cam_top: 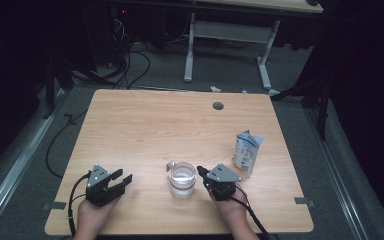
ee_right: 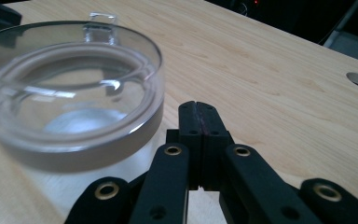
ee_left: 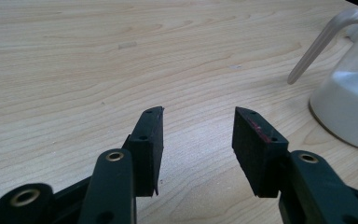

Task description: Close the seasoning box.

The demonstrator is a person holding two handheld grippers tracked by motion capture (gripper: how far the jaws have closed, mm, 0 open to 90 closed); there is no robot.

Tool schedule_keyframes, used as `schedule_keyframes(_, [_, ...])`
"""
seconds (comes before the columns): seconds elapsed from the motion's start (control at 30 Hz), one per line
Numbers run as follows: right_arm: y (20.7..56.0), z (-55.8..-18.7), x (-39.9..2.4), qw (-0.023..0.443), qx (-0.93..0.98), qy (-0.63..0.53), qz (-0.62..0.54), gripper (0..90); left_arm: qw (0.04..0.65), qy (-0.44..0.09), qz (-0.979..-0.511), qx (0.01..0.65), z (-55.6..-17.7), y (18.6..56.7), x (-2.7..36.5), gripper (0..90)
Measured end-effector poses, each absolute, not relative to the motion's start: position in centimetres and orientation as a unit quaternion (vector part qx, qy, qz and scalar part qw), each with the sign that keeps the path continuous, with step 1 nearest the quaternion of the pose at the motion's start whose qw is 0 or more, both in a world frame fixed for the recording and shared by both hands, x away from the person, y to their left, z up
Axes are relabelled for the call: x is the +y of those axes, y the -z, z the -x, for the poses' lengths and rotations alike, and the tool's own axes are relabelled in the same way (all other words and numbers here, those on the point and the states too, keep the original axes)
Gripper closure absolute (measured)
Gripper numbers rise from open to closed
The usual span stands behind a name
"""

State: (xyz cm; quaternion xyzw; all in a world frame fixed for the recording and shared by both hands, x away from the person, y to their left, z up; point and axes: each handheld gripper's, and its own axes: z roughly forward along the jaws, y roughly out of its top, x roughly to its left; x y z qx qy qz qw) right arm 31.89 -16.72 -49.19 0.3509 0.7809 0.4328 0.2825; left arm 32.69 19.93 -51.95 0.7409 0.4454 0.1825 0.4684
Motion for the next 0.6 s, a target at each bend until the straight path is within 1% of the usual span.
schedule_keyframes(0.13, [49.0,-32.2,-16.2,0.284,0.782,-0.434,-0.345,90.0,0.467,-0.183,-0.742,0.445,-32.7,51.9,20.1,53.7])
schedule_keyframes(0.6, [49.1,-30.6,-15.8,0.284,0.788,-0.432,-0.335,90.0,0.468,-0.183,-0.743,0.443,-32.6,52.0,19.9,53.7])
